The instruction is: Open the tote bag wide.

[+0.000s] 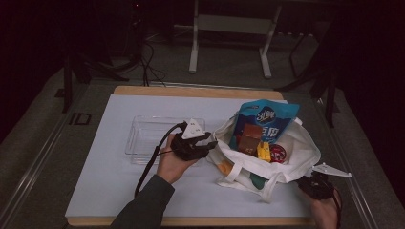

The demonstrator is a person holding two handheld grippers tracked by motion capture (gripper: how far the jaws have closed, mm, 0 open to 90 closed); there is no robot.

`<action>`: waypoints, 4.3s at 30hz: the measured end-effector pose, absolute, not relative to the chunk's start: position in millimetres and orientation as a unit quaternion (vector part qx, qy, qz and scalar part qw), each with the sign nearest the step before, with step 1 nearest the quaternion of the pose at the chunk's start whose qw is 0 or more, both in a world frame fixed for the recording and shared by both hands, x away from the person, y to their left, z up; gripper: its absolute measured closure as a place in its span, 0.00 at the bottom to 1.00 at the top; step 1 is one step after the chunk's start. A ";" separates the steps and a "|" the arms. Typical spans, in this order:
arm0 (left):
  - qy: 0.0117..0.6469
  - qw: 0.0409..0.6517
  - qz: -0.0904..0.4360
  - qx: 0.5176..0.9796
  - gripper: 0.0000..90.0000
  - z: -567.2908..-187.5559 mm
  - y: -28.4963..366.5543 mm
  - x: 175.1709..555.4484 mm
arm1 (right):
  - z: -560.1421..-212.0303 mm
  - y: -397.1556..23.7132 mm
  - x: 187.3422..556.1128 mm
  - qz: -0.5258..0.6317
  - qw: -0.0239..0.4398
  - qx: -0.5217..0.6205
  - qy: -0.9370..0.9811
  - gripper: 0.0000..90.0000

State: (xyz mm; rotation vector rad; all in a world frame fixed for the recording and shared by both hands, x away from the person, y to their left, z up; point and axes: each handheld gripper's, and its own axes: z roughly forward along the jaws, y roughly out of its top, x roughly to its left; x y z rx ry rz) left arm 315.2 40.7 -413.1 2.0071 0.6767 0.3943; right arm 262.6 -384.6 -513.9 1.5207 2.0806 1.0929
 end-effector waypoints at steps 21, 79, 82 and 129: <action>0.285 0.493 0.159 0.807 0.66 -402.7 35.3 320.8 | -521.3 -381.3 266.8 0.363 0.166 0.538 0.743 0.99; 0.281 0.465 0.170 0.822 0.67 -408.0 26.6 345.0 | -438.0 -410.5 234.6 0.418 0.267 0.513 0.701 0.74; 0.283 0.465 0.167 0.822 0.68 -406.2 24.5 346.5 | -428.9 -412.3 241.9 0.419 0.276 0.509 0.700 0.71; 0.338 0.346 0.153 0.862 0.97 -458.1 -18.4 404.9 | -467.1 -396.5 359.4 0.322 0.230 0.547 0.738 0.97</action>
